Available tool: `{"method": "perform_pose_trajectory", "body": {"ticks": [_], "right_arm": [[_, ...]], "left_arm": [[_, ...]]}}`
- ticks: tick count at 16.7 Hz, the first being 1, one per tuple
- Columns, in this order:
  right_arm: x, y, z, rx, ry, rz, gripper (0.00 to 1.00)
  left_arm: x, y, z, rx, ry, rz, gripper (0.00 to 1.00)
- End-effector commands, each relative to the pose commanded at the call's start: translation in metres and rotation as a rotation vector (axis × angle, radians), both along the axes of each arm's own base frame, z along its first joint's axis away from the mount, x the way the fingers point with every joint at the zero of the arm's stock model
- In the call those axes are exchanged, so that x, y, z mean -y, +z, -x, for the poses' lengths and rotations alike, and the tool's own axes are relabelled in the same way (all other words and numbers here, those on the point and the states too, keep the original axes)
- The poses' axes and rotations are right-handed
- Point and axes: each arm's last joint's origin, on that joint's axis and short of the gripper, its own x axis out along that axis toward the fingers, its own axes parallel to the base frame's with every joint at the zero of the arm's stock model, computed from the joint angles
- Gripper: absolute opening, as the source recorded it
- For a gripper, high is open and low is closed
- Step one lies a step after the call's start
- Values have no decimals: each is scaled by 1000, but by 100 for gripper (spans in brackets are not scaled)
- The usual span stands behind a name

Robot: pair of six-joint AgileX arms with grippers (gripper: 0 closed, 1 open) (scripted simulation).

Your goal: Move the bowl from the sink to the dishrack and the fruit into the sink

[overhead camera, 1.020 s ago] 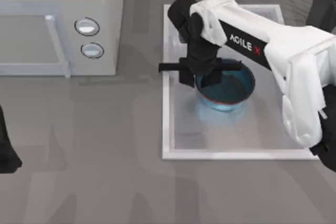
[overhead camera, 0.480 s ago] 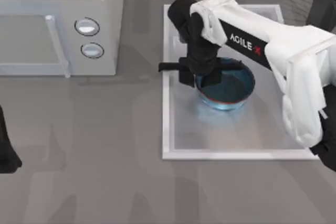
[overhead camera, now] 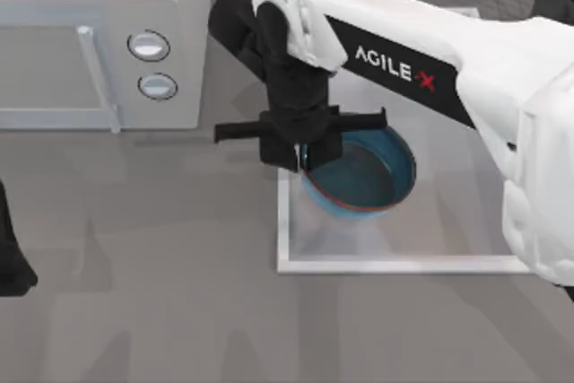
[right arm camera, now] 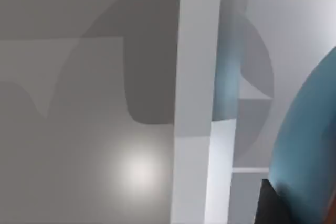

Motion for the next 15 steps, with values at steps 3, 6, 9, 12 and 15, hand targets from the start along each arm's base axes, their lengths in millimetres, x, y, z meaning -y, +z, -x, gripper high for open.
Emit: {"method": "perform_pose_trajectory", "body": {"ticks": [3, 6, 9, 12, 15], "right_arm": [[17, 99, 39, 94, -73, -89, 0], [39, 168, 100, 132, -108, -139, 0], [50, 191, 163, 93, -82, -101, 0], [56, 197, 199, 67, -46, -60, 0], [57, 197, 201, 65, -44, -56, 0]], "left_arm": [[0, 0, 0, 0, 0, 0, 100], [0, 0, 0, 0, 0, 0, 100], [0, 0, 0, 0, 0, 0, 100], [0, 0, 0, 0, 0, 0, 100], [0, 0, 0, 0, 0, 0, 100]]}}
